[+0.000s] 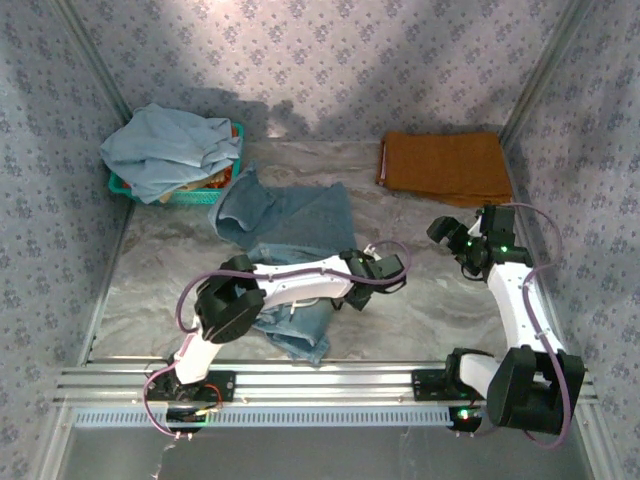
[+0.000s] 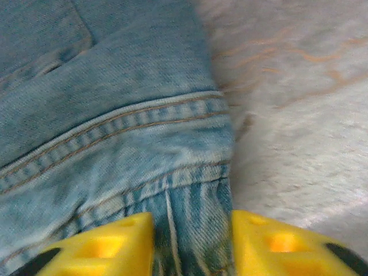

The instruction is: Fold and stack the trousers

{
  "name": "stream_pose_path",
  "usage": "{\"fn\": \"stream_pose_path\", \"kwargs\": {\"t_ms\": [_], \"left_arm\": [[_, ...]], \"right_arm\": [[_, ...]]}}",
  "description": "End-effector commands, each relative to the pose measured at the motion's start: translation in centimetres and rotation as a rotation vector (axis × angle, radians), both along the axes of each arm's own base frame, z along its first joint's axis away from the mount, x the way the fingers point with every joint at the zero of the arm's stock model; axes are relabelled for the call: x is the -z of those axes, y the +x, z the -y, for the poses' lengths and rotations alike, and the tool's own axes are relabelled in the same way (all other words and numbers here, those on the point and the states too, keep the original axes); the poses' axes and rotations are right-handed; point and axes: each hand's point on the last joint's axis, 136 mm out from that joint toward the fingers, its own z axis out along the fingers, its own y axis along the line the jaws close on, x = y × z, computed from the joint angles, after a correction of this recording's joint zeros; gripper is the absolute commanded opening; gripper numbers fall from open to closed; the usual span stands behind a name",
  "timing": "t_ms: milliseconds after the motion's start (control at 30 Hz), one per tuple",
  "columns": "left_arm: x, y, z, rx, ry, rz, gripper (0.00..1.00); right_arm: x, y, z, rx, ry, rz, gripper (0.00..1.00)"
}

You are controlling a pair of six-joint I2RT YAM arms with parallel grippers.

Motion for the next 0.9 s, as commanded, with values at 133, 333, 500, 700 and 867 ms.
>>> {"fn": "stream_pose_path", "kwargs": {"t_ms": [133,333,500,700,867], "left_arm": [[-3.5,2.4,-2.4,-0.042,0.042,0.111,0.0],[-10.5,4.8,-3.7,-0.023,0.012,0.22,0.0],[-20.2,11.7,-12.0,-0.195,-0.065,0.369,0.0],[-25.1,16.9,-28.6,-0.593,-0.187,0.455,0.0],[-23.1,14.2,-38.6,-0.884,-0.366,0.458,0.07]], "right_arm": [[-0.7,0.0,-0.5,-0.015,0.014,0.025,0.99],[-1.4,0.4,-0.8,-0.026,0.008,0.041,0.98],[-1.9,1.2,-1.9,-0.051,0.004,0.05,0.98],[-2.0,2.2,-5.6,-0.145,0.0,0.053,0.97],[-1.0,3.3,-10.3,-0.262,-0.012,0.038,0.98]]}}
